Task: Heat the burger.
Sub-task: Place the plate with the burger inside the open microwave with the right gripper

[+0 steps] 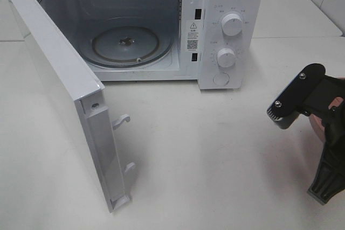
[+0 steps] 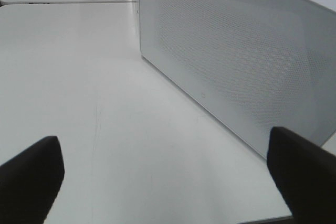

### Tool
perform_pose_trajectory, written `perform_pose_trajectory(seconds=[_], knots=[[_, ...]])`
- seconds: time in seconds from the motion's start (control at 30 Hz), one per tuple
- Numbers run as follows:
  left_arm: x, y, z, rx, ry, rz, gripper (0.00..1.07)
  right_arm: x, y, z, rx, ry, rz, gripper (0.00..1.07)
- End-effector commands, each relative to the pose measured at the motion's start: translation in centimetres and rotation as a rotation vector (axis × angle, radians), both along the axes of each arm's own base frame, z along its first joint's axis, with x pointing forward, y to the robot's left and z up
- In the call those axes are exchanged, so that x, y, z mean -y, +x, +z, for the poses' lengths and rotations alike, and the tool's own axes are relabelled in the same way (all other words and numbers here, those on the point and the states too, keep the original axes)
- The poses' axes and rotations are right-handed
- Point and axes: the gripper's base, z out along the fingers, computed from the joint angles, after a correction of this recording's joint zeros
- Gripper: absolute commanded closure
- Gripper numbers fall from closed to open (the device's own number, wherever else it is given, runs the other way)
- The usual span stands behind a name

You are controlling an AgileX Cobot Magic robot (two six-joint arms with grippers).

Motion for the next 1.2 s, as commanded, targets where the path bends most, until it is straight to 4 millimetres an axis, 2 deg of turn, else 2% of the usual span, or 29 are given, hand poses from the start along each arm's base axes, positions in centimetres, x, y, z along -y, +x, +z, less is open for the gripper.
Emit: perform_pose_trajectory(seconds=[0.03,0.13,0.2,0.53,1.2], knots=[[0.0,-0.3,0.0,0.028,-0.001,0.001,0.03,-0.4,-0.6,0.4,0.02,-0.08,0.091,1.07],[0.0,-0.3,0.0,0.028,-0.001,0.001,0.03,-0.6,-0.7,0.4,0.019,-0.083,0.107,1.07],[0.0,-0.3,0.0,0.028,-0.001,0.001,0.03,-1.5,-1.4,0.4,0.023,-0.083,0.174,1.07],[0.0,-0.3,0.0,0.028,-0.001,0.001,0.03,-3.3,-2.5,0.6,0.046,-0.107,0.358,1.07],[0.0,-0.3,0.0,0.028,-0.001,0.001,0.03,-4.9,-2.2,0.4,0.017,-0.1,0.716,1.07]])
